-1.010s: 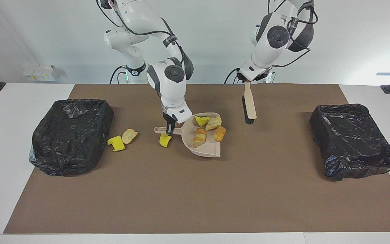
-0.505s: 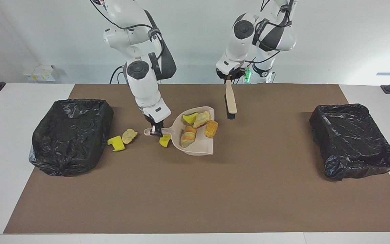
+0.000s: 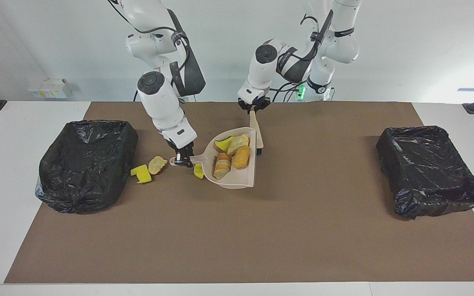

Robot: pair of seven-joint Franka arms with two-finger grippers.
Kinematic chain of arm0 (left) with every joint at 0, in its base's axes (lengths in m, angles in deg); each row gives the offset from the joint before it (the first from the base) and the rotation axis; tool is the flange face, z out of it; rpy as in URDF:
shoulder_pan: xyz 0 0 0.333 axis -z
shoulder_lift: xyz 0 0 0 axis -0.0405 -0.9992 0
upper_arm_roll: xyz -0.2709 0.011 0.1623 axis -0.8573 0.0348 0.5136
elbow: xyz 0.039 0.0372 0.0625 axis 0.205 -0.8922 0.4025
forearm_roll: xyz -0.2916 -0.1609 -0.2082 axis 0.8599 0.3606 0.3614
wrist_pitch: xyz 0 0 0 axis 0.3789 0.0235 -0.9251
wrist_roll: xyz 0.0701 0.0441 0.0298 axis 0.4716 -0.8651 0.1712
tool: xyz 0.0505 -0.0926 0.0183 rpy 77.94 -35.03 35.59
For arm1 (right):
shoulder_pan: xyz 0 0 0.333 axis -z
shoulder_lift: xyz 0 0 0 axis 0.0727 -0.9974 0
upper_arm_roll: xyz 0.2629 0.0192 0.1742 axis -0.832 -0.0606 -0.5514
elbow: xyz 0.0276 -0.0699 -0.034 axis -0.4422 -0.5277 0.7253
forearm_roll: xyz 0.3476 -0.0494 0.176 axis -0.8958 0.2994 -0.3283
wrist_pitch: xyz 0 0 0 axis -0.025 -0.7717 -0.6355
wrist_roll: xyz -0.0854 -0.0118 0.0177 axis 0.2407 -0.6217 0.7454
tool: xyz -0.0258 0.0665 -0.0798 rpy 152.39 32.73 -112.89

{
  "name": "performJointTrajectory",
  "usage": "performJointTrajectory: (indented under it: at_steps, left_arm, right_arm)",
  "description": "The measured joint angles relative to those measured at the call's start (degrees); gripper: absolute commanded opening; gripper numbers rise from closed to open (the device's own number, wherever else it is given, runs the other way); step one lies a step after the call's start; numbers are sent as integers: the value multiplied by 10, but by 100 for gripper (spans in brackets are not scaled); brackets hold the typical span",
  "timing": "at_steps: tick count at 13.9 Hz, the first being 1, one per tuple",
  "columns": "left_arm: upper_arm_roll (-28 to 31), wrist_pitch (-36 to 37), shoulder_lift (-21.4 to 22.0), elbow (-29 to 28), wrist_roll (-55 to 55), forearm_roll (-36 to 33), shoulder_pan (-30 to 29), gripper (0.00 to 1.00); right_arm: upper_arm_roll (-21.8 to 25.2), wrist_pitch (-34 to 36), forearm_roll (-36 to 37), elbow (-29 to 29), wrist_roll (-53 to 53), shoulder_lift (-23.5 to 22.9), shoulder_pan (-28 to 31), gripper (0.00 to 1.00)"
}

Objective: Sweep and dump trash in bin
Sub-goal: 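Carry the dustpan with the right gripper over the bin nearest it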

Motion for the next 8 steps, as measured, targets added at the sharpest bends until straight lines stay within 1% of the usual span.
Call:
performJointTrajectory:
  at_steps: [2,5,8]
  left_arm:
    - [0,0,-3,0,-13,13,12,0]
    - [0,0,-5,0,-19,17,18,0]
    - [1,-1,-7,0,-21,17,18,0]
  right_arm:
    - [0,19,0,14,14,1,12,0]
    - [2,65,0,39,55,1,34,0]
    - [4,101,0,58,114,1,78,0]
